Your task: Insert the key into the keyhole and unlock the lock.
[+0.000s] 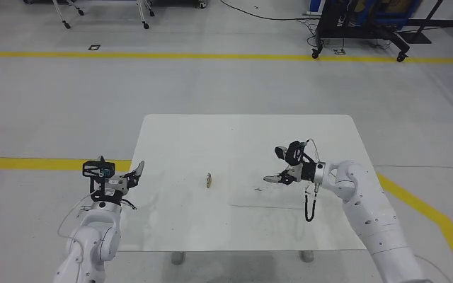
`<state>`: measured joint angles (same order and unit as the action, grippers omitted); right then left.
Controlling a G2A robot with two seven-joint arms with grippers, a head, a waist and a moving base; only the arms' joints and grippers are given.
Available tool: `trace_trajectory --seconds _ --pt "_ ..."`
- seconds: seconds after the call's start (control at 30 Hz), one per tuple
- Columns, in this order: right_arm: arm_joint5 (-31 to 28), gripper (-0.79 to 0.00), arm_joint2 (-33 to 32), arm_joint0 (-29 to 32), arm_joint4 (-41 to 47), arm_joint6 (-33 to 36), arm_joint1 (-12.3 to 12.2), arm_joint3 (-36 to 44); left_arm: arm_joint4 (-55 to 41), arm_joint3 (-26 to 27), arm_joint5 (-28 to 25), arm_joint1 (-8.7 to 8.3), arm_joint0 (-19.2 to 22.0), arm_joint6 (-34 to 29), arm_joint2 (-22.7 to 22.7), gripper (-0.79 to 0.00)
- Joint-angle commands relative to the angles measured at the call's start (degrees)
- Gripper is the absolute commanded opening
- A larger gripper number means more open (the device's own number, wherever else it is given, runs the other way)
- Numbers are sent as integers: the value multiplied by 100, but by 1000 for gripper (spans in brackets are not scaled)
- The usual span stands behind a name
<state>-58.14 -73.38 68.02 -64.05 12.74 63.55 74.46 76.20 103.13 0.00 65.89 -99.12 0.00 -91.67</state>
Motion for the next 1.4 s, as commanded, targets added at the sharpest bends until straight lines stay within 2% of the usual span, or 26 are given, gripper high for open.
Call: trace_trajectory --seconds 0.0,0.17,0.23,0.37,0.43,0.5,0.6,0.7,0.8,1.07,1.17,1.3,1.37 --pt "14 0 403 -126 19 -107 -107 -1 0 0 0 0 0 0 0 0" --pt "14 0 1592 -661 -127 -397 -445 -215 0 0 0 0 0 0 0 0" --pt "14 -105 2130 -961 -76 -626 -555 -415 0 0 0 0 0 0 0 0" --pt "14 -145 3012 -1566 -325 -981 -727 -897 0 0 0 0 0 0 0 0" --pt "14 -231 3372 -1781 -586 -1306 -788 -1036 0 0 0 0 0 0 0 0" --pt "14 -400 3668 -1951 -790 -1688 -837 -1187 0 0 0 0 0 0 0 0" --pt "14 -440 4068 -2181 -1010 -2172 -879 -1395 0 0 0 0 0 0 0 0" --pt "14 -453 4436 -2400 -1260 -2502 -883 -1501 0 0 0 0 0 0 0 0" --pt "14 -400 4702 -2587 -1438 -2802 -861 -1600 0 0 0 0 0 0 0 0" --pt "14 -437 5067 -2884 -1596 -2951 -669 -2003 0 0 0 0 0 0 0 0" --pt "14 -508 5173 -2956 -1625 -2866 -564 -2059 0 0 0 0 0 0 0 0" --pt "14 -560 5236 -3023 -1605 -2748 -423 -2210 0 0 0 0 0 0 0 0" --pt "14 -745 5254 -3048 -1635 -2732 -366 -2256 0 0 0 0 0 0 0 0"
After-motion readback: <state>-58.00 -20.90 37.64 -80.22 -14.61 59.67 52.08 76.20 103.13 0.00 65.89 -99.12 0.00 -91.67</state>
